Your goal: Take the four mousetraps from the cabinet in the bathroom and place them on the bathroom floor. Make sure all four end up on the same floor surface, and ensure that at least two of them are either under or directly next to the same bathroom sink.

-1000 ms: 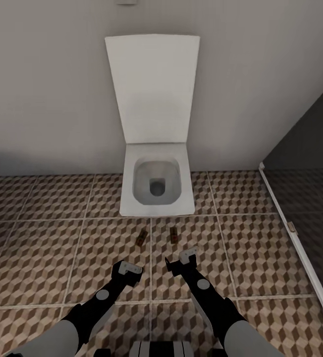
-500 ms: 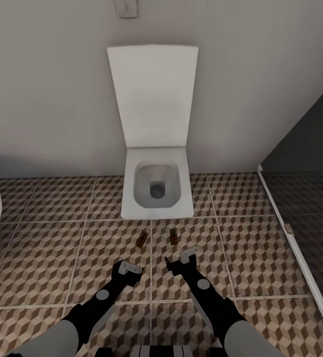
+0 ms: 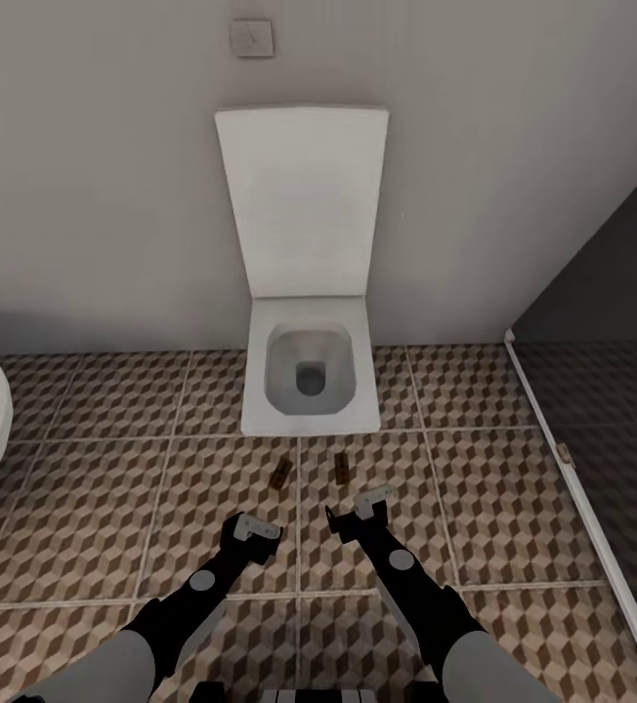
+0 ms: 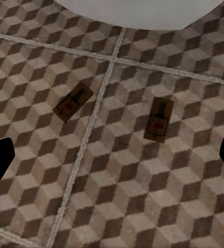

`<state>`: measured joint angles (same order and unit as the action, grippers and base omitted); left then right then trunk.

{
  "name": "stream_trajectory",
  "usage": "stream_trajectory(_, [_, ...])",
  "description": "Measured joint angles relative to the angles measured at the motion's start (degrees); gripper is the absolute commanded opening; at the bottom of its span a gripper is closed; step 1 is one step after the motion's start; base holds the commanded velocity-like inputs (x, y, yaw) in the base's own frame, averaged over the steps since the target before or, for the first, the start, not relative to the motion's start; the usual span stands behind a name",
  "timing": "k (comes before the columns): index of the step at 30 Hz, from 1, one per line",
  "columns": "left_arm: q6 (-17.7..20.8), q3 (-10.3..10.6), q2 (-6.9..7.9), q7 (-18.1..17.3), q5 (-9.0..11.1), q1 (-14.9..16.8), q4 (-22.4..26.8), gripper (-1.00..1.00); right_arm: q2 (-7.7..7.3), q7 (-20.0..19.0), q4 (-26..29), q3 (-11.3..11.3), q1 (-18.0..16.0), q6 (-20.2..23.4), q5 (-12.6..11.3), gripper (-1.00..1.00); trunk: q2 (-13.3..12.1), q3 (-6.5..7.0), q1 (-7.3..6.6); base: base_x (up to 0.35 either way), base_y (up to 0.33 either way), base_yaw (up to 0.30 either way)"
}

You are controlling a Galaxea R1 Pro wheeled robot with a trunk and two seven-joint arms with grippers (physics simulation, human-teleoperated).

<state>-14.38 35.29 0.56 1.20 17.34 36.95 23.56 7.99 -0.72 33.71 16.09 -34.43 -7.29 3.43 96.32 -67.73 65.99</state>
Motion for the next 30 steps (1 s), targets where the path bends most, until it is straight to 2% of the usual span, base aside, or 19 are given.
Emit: stream_trajectory(30, [0.0,0.0,-0.10,0.1,0.0,0.0,-0.7,1.00,0.00,0.0,0.0,0.0,0.0,0.0,0.0,1.00,-12.0,5.39,-6.59,0.000,0.000,0.000])
